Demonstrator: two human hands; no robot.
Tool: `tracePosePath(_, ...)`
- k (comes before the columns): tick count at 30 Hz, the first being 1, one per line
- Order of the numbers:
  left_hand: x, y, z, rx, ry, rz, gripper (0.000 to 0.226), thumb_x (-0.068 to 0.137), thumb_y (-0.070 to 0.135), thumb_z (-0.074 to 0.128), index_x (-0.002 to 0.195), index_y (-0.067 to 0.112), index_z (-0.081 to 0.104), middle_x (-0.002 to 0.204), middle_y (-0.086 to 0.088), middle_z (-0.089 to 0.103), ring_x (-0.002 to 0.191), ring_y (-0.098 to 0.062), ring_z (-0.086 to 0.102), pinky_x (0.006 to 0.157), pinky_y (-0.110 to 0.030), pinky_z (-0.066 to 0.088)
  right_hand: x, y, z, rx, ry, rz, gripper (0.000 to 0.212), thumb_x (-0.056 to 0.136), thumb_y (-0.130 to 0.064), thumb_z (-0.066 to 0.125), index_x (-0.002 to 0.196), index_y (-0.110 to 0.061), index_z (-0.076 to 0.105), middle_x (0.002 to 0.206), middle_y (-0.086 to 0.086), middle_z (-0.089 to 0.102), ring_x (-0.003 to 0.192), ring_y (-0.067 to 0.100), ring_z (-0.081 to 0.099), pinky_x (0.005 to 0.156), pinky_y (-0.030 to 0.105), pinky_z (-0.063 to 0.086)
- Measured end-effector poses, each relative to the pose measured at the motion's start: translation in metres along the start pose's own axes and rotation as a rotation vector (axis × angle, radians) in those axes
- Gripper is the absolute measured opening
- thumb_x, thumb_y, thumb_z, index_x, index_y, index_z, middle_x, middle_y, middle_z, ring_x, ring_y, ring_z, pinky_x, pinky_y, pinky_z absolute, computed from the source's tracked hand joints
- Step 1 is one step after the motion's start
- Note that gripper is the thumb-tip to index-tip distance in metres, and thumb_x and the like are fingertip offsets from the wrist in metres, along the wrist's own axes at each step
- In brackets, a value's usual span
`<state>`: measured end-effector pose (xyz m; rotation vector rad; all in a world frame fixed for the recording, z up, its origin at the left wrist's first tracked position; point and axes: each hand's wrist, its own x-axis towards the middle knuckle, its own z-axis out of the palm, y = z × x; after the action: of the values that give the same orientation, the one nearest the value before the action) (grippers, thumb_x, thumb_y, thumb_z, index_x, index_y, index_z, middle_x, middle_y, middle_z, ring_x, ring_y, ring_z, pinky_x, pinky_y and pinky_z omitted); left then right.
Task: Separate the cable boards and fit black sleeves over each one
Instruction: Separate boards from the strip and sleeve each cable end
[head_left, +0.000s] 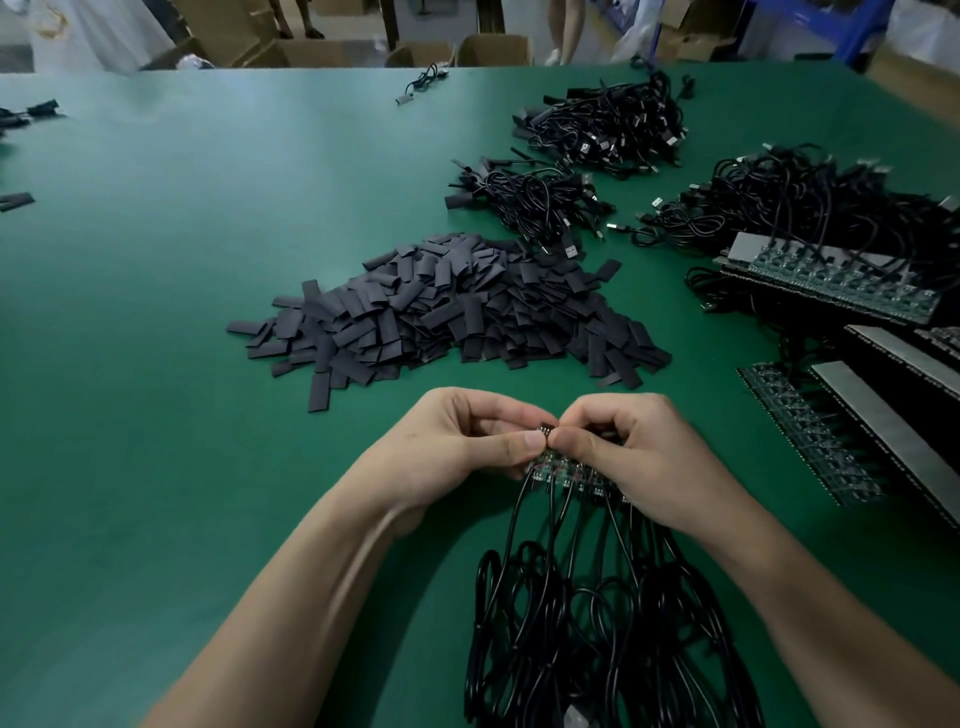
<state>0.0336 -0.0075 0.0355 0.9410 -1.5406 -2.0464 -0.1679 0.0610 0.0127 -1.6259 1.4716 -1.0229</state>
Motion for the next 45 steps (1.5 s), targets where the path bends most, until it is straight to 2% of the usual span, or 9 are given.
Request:
tracePosePath(8,0.001,-0.001,0.001,0.015,0.033,-0.019,0.018,0.075,0.013,0.078,0.093,0.011,0.081,0.078,-0.007,0.073,0.068,-0.01,0.065,0.067,-0.017,0.053,0.002,0.003,0.001,-0.02,-0.003,0.029,0.027,0.085,-0.058,0.066,0.08,-0.034,0.074,0.061,-0.003,0.058,0.059,0.003,0.049,0.058,0.022,0.037)
tracePosePath(18,0.003,-0.005,0.001,-0.062,0.048,-0.024,0.023,0.073,0.01,0.076,0.095,0.006,0.078,0.076,-0.006,0.073,0.065,-0.012,0.065,0.068,-0.02,0.057,0.004,0.002,0.001,0.115,-0.006,0.025,0.035,0.08,-0.072,0.064,0.08,-0.04,0.076,0.073,-0.013,0.071,0.069,0.0,0.062,0.066,0.017,0.046)
tracePosePath(22,0.004,-0.005,-0.001,-0.07,0.058,0.008,0.02,0.074,0.011,0.078,0.093,0.009,0.081,0.077,-0.008,0.073,0.065,-0.012,0.065,0.066,-0.019,0.057,0.003,0.003,-0.002,-0.084,0.053,0.031,0.03,0.087,-0.064,0.065,0.084,-0.038,0.077,0.07,-0.015,0.069,0.06,0.001,0.057,0.057,0.019,0.042)
tracePosePath(24,0.004,-0.006,0.0,-0.077,0.094,0.055,0.016,0.074,0.013,0.079,0.09,0.013,0.081,0.077,-0.005,0.073,0.067,-0.011,0.067,0.067,-0.019,0.057,0.002,0.0,-0.002,-0.212,0.105,-0.016,0.023,0.092,-0.057,0.064,0.092,-0.038,0.077,0.079,-0.023,0.07,0.075,-0.005,0.062,0.069,0.013,0.044)
tracePosePath(28,0.006,-0.009,0.001,0.066,0.174,0.224,0.015,0.074,0.023,0.08,0.089,0.024,0.082,0.084,-0.004,0.077,0.078,-0.011,0.07,0.076,-0.02,0.056,0.0,-0.007,0.005,-0.347,0.163,-0.125,0.036,0.093,-0.063,0.054,0.099,-0.034,0.073,0.096,-0.024,0.066,0.102,-0.002,0.059,0.093,0.031,0.044)
tracePosePath(33,0.008,-0.005,-0.007,0.24,0.211,0.345,0.019,0.087,0.031,0.075,0.104,0.025,0.078,0.104,0.001,0.077,0.096,-0.01,0.069,0.085,-0.023,0.055,-0.003,-0.014,0.014,-0.163,0.182,-0.161,0.017,0.092,-0.028,0.076,0.078,-0.025,0.068,0.092,-0.015,0.069,0.105,0.008,0.061,0.095,0.029,0.047)
tracePosePath(37,0.029,0.004,-0.028,0.822,0.607,0.448,0.026,0.093,0.029,0.074,0.118,0.033,0.073,0.105,0.016,0.066,0.092,0.001,0.061,0.083,-0.02,0.051,-0.006,-0.03,0.008,0.099,0.12,-0.207,0.018,0.096,-0.036,0.07,0.083,-0.025,0.077,0.1,-0.003,0.075,0.11,0.02,0.066,0.099,0.042,0.05)
tracePosePath(42,0.064,0.012,-0.041,1.292,0.683,0.382,0.058,0.091,0.033,0.076,0.144,0.018,0.057,0.131,-0.003,0.055,0.12,-0.024,0.054,0.1,-0.038,0.047,-0.012,-0.051,-0.001,0.754,-0.009,-0.168,0.02,0.091,-0.044,0.064,0.084,-0.029,0.075,0.082,0.001,0.078,0.064,0.014,0.073,0.062,0.026,0.061)
tracePosePath(45,0.077,0.016,-0.047,1.423,0.634,0.316,0.061,0.088,0.042,0.077,0.142,0.019,0.059,0.132,-0.006,0.055,0.122,-0.028,0.052,0.099,-0.044,0.049,-0.012,-0.05,-0.017,1.029,0.029,-0.142,0.023,0.089,-0.046,0.066,0.082,-0.025,0.072,0.07,-0.005,0.071,0.055,0.006,0.064,0.055,0.019,0.056)
